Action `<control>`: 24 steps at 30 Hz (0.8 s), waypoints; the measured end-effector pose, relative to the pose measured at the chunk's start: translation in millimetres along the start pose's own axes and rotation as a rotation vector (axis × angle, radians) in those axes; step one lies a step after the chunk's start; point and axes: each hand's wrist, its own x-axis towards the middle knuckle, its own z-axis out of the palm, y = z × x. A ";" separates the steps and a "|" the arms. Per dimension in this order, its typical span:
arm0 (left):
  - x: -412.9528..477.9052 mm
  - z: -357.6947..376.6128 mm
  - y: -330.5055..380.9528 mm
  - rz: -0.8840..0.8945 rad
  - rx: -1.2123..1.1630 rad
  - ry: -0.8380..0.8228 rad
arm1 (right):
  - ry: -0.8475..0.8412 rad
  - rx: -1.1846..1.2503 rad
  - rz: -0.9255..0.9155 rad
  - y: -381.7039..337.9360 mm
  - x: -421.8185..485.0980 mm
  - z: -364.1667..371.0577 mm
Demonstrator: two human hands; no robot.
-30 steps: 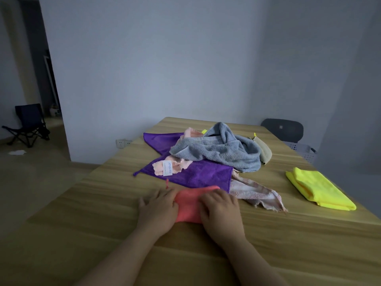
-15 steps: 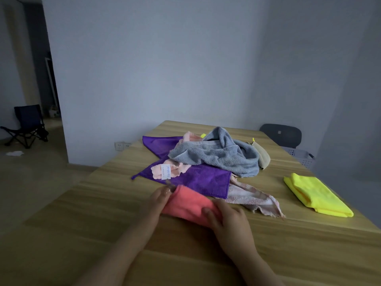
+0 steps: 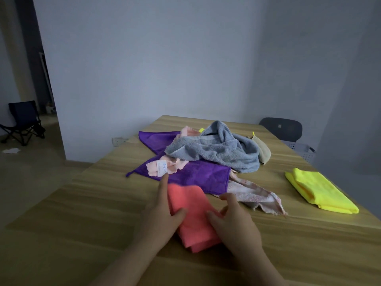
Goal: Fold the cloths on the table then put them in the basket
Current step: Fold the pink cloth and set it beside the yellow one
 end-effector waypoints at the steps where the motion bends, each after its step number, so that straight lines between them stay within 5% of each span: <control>1: 1.8 -0.9 -2.9 -0.012 0.147 0.014 | 0.058 -0.150 -0.026 0.7 -1.8 -0.8; 5: 7.8 -4.0 -9.9 0.024 0.096 -0.028 | 0.390 -0.388 -0.418 -5.5 -6.4 1.5; 8: 11.7 -1.9 -9.8 0.033 0.126 -0.015 | 0.255 -0.468 -0.624 -20.5 -9.4 10.3; 12: 12.3 -4.3 -14.4 -0.087 -0.018 0.200 | -0.262 -0.482 -0.512 -16.3 2.1 27.4; 14: 10.7 -4.8 -15.2 -0.106 -0.025 0.225 | -0.273 -0.505 -0.449 -17.1 2.7 26.3; 19: 7.5 -2.9 -10.8 -0.041 0.089 0.139 | -0.003 -0.553 -0.417 -21.0 -7.0 26.3; 24: 7.2 -1.0 -11.4 0.059 0.230 0.019 | -0.256 -0.539 -0.405 -12.4 -2.8 30.3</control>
